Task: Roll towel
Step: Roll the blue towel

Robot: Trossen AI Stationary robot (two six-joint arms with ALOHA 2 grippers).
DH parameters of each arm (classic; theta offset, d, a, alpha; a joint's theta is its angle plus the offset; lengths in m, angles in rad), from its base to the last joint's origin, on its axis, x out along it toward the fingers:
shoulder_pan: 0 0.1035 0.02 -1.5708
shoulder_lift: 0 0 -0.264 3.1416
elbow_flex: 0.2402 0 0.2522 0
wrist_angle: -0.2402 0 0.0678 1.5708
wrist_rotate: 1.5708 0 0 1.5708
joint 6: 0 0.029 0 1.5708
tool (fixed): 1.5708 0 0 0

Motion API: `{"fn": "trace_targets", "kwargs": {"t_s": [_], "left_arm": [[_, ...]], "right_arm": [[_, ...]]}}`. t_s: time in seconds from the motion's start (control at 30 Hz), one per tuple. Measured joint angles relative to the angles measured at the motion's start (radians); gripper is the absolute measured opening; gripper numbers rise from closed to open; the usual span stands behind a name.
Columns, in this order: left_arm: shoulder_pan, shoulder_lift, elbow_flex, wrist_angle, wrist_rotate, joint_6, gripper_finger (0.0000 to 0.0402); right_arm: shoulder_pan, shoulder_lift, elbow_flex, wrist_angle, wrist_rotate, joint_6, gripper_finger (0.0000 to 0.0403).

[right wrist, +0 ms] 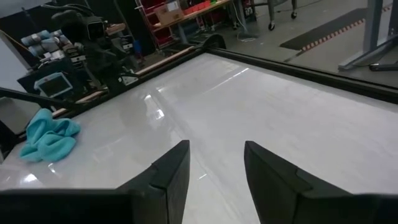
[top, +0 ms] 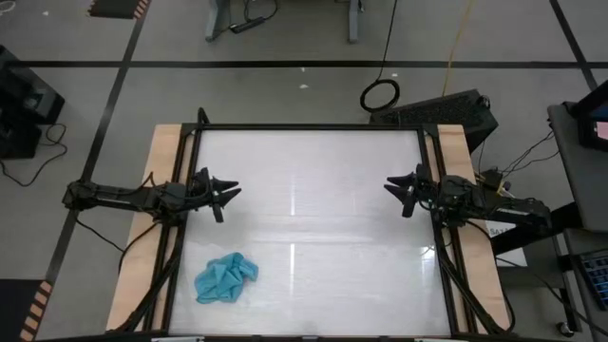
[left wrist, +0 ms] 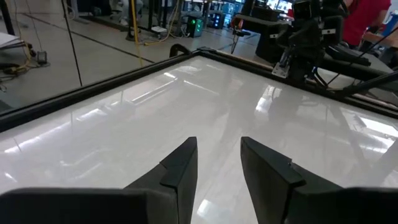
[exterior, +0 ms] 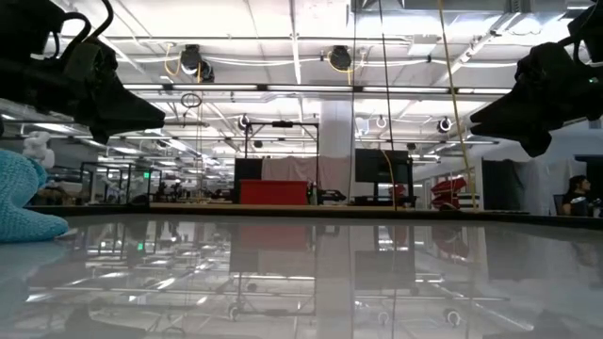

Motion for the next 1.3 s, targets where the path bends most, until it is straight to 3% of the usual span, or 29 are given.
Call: {"fn": "trace_targets", "kwargs": {"t_s": [0.6,0.93,1.3], "left_arm": [[0.0,0.0,0.0,0.055,-0.04,0.046,0.0128],[0.0,0.003,0.0,0.048,-0.011,-0.26,0.0128],[0.0,0.005,0.0,0.042,0.119,-0.257,0.0128]], "right_arm": [[0.0,0.0,0.0,0.018,-0.012,-0.096,0.0144],[0.0,0.0,0.0,-0.001,-0.19,-0.089,0.0144],[0.001,0.0,0.0,-0.001,-0.222,-0.049,0.0144]]}}
